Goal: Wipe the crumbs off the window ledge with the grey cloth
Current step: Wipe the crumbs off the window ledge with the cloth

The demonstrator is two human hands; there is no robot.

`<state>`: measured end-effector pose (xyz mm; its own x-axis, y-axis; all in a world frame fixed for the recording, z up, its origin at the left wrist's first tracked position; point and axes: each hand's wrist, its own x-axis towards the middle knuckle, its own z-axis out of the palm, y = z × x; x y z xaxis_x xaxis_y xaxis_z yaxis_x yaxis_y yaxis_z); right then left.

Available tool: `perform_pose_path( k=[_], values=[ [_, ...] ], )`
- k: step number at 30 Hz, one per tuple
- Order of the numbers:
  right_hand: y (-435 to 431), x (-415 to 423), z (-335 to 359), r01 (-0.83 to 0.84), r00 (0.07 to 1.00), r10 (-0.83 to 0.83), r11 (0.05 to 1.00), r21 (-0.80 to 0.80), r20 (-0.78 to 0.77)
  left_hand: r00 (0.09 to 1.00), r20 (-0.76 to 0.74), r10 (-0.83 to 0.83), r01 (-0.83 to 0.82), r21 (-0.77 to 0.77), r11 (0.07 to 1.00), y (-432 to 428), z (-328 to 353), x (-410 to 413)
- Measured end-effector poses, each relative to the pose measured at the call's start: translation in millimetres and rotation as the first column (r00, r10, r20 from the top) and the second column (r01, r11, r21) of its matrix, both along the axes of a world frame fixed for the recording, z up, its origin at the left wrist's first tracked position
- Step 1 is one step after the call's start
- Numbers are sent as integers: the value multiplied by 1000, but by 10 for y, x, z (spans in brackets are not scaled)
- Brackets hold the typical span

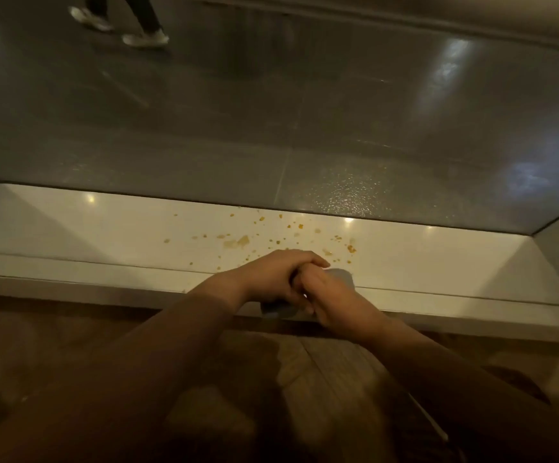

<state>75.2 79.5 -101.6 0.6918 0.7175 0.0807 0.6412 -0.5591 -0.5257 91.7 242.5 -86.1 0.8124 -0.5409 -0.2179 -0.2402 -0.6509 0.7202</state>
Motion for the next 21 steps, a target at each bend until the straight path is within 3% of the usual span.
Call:
perform_pose_path(
  k=[5,11,15,19,21],
  values=[
    [265,29,57,-148,987,149,989,-13,63,997,-7,82,-83,-26,996,407,-42,-81],
    [610,31,-84,-222,914,245,969,-107,322,972,5,235,-234,-83,969,757,-163,-240],
    [706,29,-280,-38,915,31,999,11,403,952,-51,303,-308,-174,936,978,-330,-394],
    [443,48,-580,299,921,-286,954,-11,265,894,0,447,-441,-169,881,1347,-573,-544],
    [258,49,-748,468,876,-448,879,-89,180,809,14,588,-576,-182,797,1524,-665,-566]
  ],
)
